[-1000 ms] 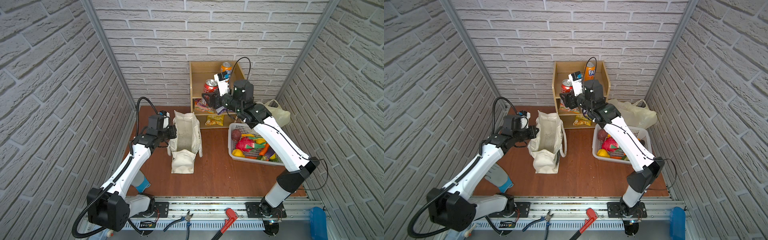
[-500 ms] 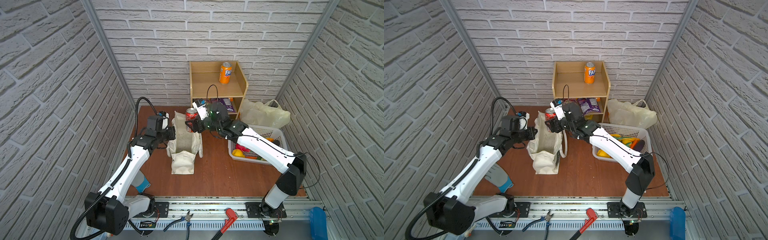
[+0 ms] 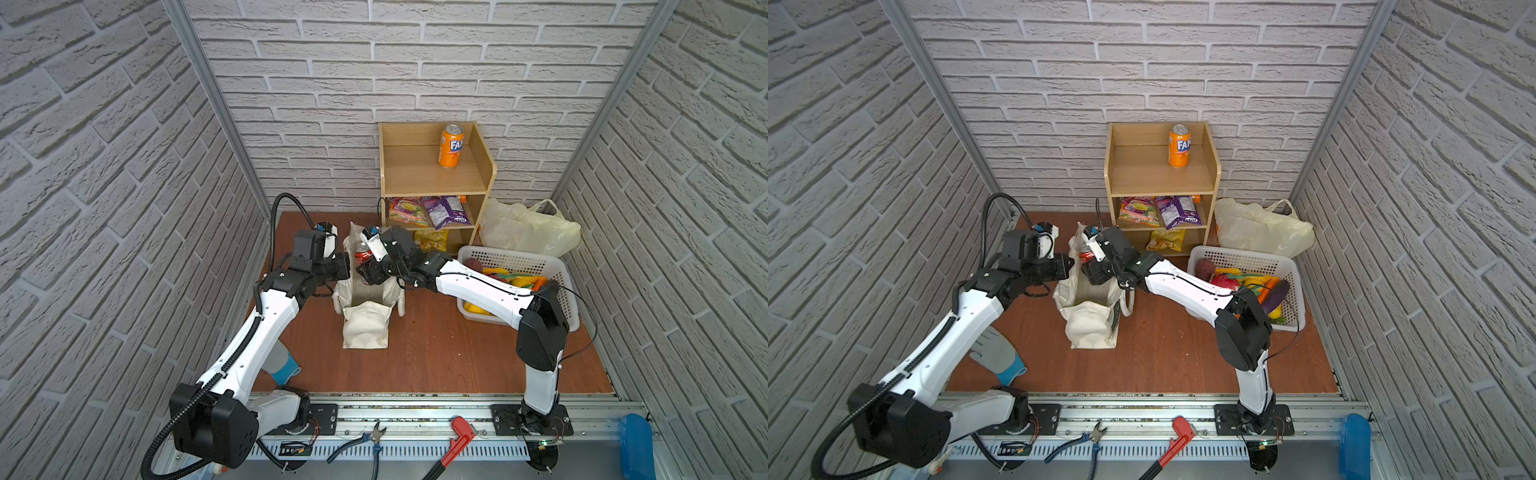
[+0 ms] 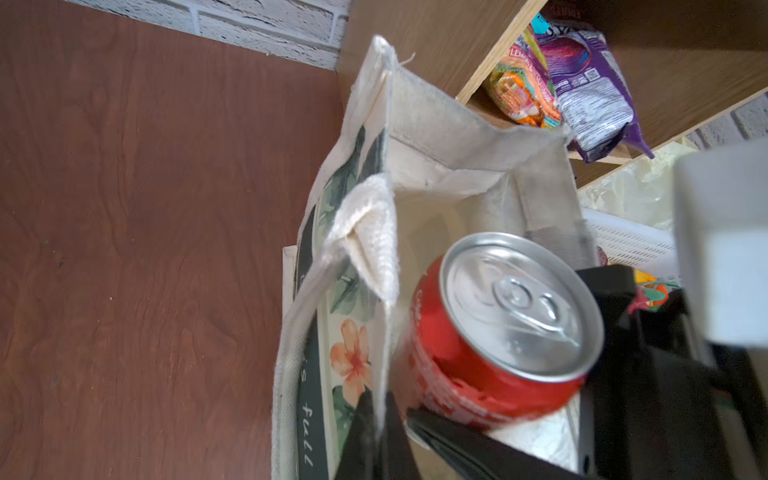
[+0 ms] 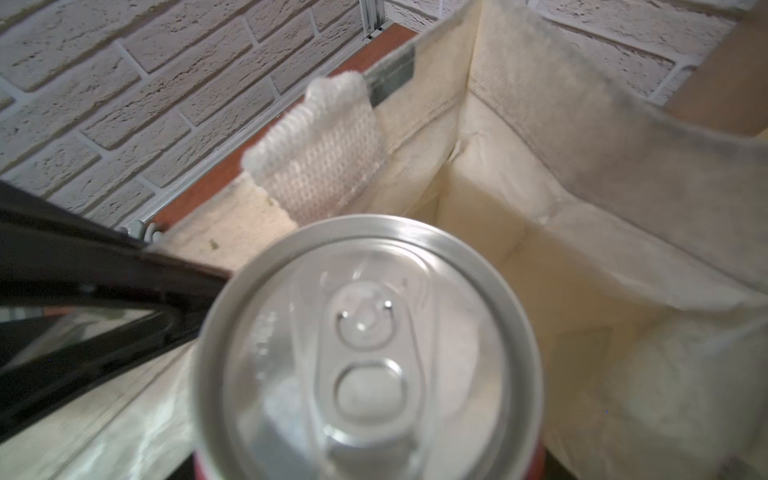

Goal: Place the mixed food into the grocery bags and tie them
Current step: 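Lift the red cola can off the shelf and carry it over the tote bag, then lower the cola can into the tote bag held open by the left gripper and release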

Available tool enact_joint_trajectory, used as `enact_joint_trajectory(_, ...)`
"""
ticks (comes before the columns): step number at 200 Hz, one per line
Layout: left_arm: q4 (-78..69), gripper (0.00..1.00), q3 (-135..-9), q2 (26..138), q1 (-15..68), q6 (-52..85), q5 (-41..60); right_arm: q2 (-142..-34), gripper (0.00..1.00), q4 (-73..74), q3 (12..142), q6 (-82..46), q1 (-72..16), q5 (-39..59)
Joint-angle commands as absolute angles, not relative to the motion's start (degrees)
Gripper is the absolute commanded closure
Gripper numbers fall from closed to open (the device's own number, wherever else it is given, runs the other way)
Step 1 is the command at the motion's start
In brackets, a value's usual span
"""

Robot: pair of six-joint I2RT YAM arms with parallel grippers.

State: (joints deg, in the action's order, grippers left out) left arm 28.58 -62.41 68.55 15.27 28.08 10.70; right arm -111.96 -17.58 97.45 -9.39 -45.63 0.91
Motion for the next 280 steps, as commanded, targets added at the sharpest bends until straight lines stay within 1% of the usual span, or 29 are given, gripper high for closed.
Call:
enact_joint_trajectory(1, 28.9, 1.00, -63.9, 69.0, 14.8, 27.5, 11.5, -112.2, 0.94, -9.1, 100.6, -7.9, -45.6, -3.0)
enact_joint_trajectory(19, 28.6, 1.00, -63.9, 69.1, 14.7, 27.8, 11.8, -112.9, 0.94, -7.7, 100.6, -8.1, -45.6, -6.2)
enact_joint_trajectory(21, 28.6, 1.00, -64.0, 69.2, 14.7, 27.8, 11.8, -114.2, 0.94, -7.5, 100.6, -8.2, -45.6, -6.5)
enact_joint_trajectory(75, 27.4, 1.00, -63.6, 70.2, 14.7, 28.5, 12.5, -121.0, 0.94, -6.8, 102.9, -10.6, -46.0, -10.4)
enact_joint_trajectory(106, 27.1, 1.00, -63.5, 71.0, 14.7, 28.4, 12.7, -123.6, 0.94, -5.1, 101.9, -12.9, -46.1, -14.7)
enact_joint_trajectory(149, 26.6, 1.00, -63.2, 71.5, 14.3, 28.3, 13.1, -126.0, 0.94, -0.9, 99.4, -15.5, -46.1, -16.6)
enact_joint_trajectory(195, 26.3, 1.00, -62.9, 72.5, 14.2, 28.4, 13.5, -129.5, 0.90, -3.6, 101.5, -16.0, -46.1, -16.4)
enact_joint_trajectory(201, 26.3, 1.00, -62.9, 72.5, 14.1, 28.5, 13.6, -129.6, 0.89, -3.9, 101.5, -15.9, -46.1, -16.4)
enact_joint_trajectory(216, 26.1, 1.00, -62.7, 72.5, 14.1, 28.6, 13.7, -130.0, 0.81, -4.4, 101.6, -15.6, -46.1, -16.0)
enact_joint_trajectory(236, 26.2, 1.00, -62.6, 72.4, 14.1, 28.6, 13.8, -130.1, 0.62, -5.3, 101.6, -15.3, -46.1, -15.2)
enact_joint_trajectory(238, 26.2, 1.00, -62.5, 72.4, 14.1, 28.6, 13.8, -130.1, 0.61, -5.4, 101.7, -15.2, -46.1, -15.1)
enact_joint_trajectory(245, 26.2, 1.00, -62.4, 72.4, 14.0, 28.6, 13.8, -130.2, 0.54, -5.6, 101.6, -15.2, -46.1, -14.9)
enact_joint_trajectory(254, 26.1, 1.00, -62.3, 72.2, 14.0, 28.7, 13.8, -130.0, 0.47, -5.9, 101.5, -15.1, -46.1, -14.8)
enact_joint_trajectory(271, 26.1, 1.00, -62.1, 72.2, 14.0, 28.7, 13.8, -129.8, 0.42, -6.1, 101.3, -15.0, -46.1, -14.5)
enact_joint_trajectory(280, 26.1, 1.00, -62.1, 72.1, 14.0, 28.6, 13.7, -129.5, 0.37, -6.3, 101.2, -14.8, -46.1, -14.2)
